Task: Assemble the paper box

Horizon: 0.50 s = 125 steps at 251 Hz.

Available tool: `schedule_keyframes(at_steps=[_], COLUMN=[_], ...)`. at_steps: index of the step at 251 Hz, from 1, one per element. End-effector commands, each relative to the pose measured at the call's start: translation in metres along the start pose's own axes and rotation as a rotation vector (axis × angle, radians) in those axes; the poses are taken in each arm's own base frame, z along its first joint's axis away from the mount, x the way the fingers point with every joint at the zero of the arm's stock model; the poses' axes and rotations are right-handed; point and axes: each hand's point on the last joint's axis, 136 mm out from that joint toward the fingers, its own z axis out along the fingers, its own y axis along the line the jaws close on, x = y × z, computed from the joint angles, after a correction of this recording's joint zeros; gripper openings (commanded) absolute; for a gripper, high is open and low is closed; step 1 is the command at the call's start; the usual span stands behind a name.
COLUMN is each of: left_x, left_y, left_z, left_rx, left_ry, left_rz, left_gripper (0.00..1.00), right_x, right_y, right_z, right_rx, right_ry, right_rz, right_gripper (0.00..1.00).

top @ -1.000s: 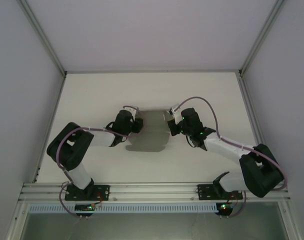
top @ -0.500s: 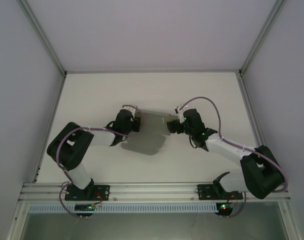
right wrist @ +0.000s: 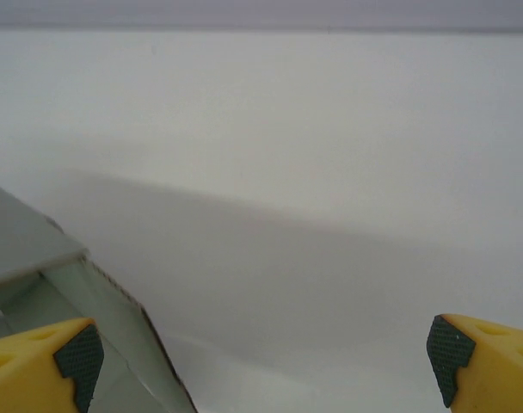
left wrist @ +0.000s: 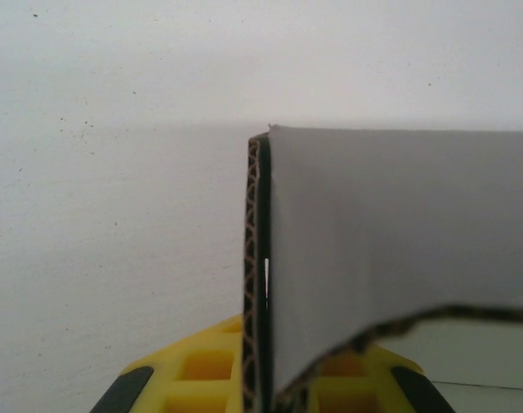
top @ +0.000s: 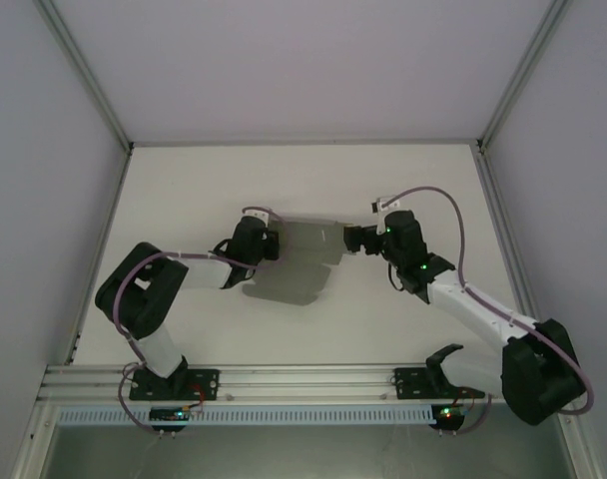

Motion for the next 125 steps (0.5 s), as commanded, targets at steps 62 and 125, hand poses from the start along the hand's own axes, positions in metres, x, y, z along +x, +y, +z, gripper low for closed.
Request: schedule_keyframes(at_steps=[62, 125], left_x=[0.003, 0.005], left_y=[0.001, 0.0], left_z=[0.005, 0.009], left_rx=[-0.024, -0.025], left_ry=[0.03, 0.049], left_rz=[-0.022, -0.045], left_gripper=[0.02, 0.02], right_x=[-0.03, 0.004], right_y=[0.022, 0.054], right_z=[0.028, 0.06], right_rx=[-0.083, -0.174], right_ry=[0.003, 0.135], right_rz=[0.011, -0.022], right_gripper=[0.99, 0.99])
